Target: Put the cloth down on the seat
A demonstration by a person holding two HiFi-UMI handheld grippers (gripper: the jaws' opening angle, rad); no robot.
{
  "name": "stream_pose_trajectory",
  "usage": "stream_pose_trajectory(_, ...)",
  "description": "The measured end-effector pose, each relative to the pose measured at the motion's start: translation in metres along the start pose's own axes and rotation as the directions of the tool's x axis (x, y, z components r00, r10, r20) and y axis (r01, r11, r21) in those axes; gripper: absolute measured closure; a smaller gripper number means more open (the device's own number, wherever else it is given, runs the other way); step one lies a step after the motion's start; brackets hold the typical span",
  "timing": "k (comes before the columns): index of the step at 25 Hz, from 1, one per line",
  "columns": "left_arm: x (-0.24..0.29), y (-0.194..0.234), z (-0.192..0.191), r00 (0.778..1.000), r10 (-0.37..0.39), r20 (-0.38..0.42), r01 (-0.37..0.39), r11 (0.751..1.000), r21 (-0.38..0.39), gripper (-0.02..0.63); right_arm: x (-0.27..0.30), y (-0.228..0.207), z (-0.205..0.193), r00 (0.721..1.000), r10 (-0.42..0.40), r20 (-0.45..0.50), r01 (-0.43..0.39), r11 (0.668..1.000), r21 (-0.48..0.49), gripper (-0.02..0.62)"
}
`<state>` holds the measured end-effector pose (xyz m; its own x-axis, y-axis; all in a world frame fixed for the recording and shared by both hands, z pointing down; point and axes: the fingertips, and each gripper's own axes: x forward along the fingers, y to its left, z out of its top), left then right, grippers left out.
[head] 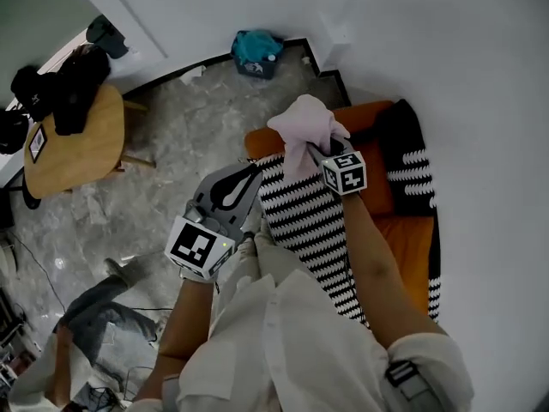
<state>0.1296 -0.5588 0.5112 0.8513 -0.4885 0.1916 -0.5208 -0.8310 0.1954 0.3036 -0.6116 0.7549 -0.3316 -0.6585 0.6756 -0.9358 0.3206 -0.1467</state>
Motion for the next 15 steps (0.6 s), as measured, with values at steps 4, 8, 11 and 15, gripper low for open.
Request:
stream_pose_trajectory(4,0.014,0.004,-0.007,1.0,0.004,-0.01,-0.004,1.0,-0.016,0.563,0.028,-0.002,-0.062,0.979,0.02,-0.203,-0.011,0.999,0.045,0.412)
stream_pose_trajectory(8,0.02,0.005,-0.012,1.0,0.001,-0.02,-0.002,1.0,-0.02,0.563,0.032,0.004,-0.087,0.97,0.034,-0.241,-0.018,0.997,0.069,0.416)
stream_pose_trajectory(11,0.022,0.005,-0.017,1.0,0.0,-0.031,-0.001,1.0,-0.026,0.561,0.032,0.005,-0.095,0.968,0.041,-0.247,-0.017,0.995,0.096,0.412)
stream_pose_trajectory(15,0.025,0.003,-0.022,0.999,-0.007,-0.036,0.006,0.999,-0.036,0.561,0.031,0.007,-0.106,0.959,0.044,-0.28,-0.013,0.994,0.112,0.389)
